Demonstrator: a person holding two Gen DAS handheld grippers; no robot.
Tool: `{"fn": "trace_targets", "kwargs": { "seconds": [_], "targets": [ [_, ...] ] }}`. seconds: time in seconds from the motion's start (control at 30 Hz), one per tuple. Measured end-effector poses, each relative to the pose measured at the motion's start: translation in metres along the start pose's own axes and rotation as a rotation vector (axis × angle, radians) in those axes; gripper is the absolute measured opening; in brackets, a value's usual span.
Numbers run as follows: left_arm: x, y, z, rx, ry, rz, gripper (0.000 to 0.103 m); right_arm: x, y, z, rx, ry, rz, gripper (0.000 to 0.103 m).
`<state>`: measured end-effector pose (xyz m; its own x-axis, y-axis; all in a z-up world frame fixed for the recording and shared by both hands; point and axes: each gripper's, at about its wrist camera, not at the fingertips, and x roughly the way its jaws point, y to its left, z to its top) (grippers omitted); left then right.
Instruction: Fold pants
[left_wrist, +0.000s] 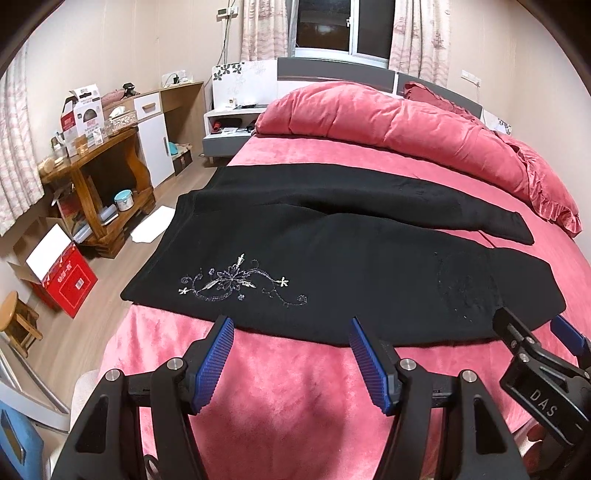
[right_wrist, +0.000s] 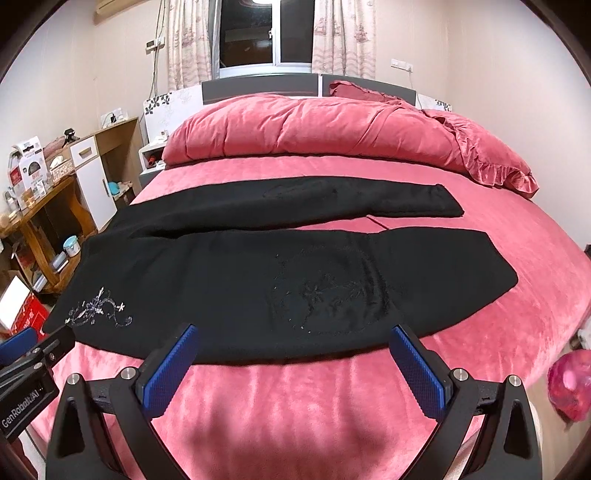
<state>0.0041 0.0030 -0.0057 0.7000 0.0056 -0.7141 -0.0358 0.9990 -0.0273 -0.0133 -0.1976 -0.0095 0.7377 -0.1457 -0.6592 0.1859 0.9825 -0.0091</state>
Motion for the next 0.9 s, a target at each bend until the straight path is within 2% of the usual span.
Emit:
{"fn": "trace_targets", "kwargs": {
  "seconds": [0.9],
  "targets": [
    [0.0037,-0.0017,-0.0027,0.009,0.02,0.01,0.066,0.0048,-0.0024,-0.0011,0.009,0.021,0.013,0.103]
  ]
}}
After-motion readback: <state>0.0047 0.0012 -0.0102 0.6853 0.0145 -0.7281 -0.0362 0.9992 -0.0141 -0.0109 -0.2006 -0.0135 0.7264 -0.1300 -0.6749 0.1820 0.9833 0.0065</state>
